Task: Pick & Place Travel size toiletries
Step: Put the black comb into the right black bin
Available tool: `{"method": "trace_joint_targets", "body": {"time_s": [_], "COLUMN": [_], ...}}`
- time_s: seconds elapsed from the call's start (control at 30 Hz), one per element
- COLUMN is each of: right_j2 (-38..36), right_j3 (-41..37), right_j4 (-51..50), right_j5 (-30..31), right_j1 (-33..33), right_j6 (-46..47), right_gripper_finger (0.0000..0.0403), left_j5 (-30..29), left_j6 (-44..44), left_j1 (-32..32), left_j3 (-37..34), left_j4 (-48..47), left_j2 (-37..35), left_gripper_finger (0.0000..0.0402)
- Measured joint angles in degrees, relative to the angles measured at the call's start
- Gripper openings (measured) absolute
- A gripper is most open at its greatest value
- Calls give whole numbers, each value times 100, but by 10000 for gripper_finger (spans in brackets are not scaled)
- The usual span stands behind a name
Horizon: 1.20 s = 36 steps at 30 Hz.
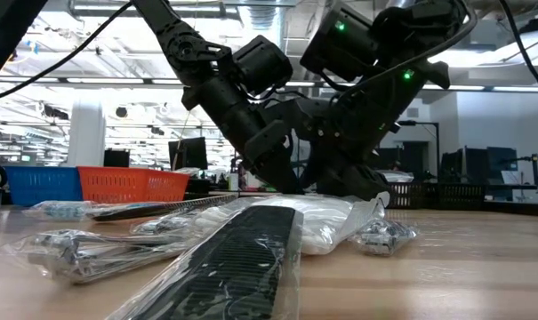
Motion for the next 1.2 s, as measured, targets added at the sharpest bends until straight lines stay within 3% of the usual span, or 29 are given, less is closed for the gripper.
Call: {"method": "trace_joint_targets", "body": {"time_s": [0.47,0.77,0.97,1.2], "right_j2": [31,31,35,8], "right_j3": [0,0,0,0], "right_j4": [-96,-111,-103,-178], "right_j5": [-71,-71,-71,40], "right_j1": [0,-4,-4,11], "right_j6": [79,115,280,454], "right_gripper_finger": [80,9,9,2], "left_j5": [35,20,-23,-990], "left_j6": [-22,-22,-24,-26], "left_j1": [-17,-17,-17,-25], "left_j3": [2,2,4,-7], "left_j4": [9,0,-34,-234], "left_j2": [0,0,-23,-254], "left_gripper_finger": [2,2,2,2]}}
